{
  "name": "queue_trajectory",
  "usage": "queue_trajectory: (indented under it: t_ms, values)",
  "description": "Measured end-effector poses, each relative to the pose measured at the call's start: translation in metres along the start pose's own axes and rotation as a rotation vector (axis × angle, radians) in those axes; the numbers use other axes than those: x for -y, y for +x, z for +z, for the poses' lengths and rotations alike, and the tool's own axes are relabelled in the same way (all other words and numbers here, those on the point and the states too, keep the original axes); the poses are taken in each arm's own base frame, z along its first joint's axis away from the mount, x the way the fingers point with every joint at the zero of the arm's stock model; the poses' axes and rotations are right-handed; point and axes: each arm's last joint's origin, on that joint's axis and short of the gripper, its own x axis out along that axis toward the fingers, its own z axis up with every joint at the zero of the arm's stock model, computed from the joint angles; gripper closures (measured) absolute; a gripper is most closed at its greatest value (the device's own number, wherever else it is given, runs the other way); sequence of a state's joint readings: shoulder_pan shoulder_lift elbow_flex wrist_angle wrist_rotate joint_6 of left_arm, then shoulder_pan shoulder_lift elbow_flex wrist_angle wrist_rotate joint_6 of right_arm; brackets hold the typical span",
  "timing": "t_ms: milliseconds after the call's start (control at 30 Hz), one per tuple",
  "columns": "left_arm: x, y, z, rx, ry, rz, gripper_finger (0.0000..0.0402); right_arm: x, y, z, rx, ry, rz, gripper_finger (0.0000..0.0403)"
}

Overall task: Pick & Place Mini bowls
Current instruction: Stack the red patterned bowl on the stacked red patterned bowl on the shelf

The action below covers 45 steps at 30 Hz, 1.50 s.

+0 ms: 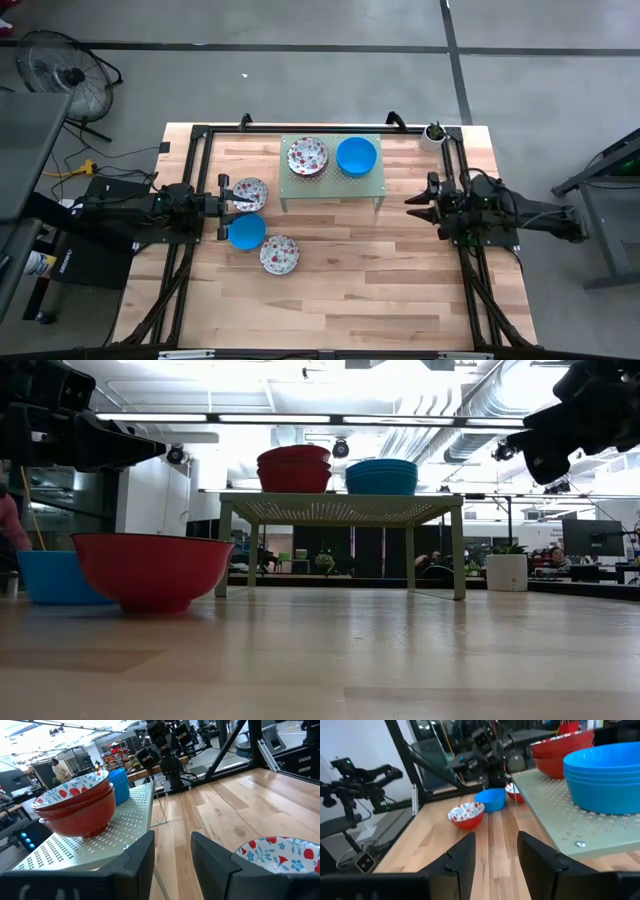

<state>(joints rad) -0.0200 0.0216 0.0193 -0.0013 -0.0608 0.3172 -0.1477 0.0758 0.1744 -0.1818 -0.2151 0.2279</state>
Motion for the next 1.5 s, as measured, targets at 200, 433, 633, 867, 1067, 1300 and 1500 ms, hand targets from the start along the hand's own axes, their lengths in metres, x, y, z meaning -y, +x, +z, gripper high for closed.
queue_trajectory:
  t_ms: [200,433,633,867,1067,1300,1500]
  values:
    - [0.0,0.0,0.0,0.0,0.0,0.0,0.0278,-0.003,-0.001,-0.01,0.044,0.007,0.014,0.027]
    - [0.0,0.0,0.0,0.0,0.0,0.0,0.0278,-0.001,0.004,-0.019,0.083,-0.006,0.018,0.027]
    - [0.0,0.0,0.0,0.0,0.0,0.0,0.0278,0.002,0.009,-0.029,0.128,0.001,0.021,0.027]
    - [0.0,0.0,0.0,0.0,0.0,0.0,0.0278,0.003,0.009,-0.029,0.13,-0.068,-0.037,0.027]
    - [0.0,0.0,0.0,0.0,0.0,0.0,0.0278,0.003,0.009,-0.029,0.126,-0.067,-0.035,0.027]
    - [0.0,0.0,0.0,0.0,0.0,0.0,0.0278,0.004,0.011,-0.031,0.106,-0.069,-0.034,0.027]
    - [0.0,0.0,0.0,0.0,0.0,0.0,0.0278,0.004,0.011,-0.031,0.105,-0.069,-0.034,0.027]
